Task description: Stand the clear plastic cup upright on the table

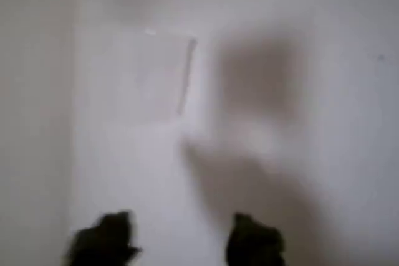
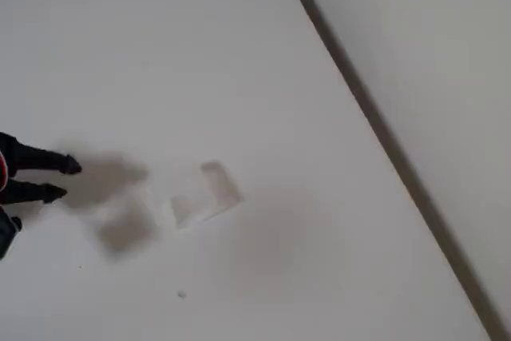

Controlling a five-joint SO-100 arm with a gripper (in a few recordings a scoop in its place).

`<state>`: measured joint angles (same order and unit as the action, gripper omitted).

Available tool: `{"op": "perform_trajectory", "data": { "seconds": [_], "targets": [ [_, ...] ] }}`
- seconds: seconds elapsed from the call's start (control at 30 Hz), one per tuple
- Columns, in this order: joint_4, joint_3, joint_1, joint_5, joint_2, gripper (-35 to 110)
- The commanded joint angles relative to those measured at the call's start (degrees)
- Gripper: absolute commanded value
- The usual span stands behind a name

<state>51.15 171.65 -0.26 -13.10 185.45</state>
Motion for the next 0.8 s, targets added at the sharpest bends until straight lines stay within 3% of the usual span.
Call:
{"op": "perform_trajectory", "data": {
  "seconds": [0.0, 0.37, 0.77],
  "targets": [
    [-4.7, -16.4, 0.5, 2.9, -26.6, 35],
    [12.7, -64.9, 2.2, 6.9, -77.5, 53],
    [16.7, -86.8, 5.0, 6.5, -106.8, 52]
  ]
}}
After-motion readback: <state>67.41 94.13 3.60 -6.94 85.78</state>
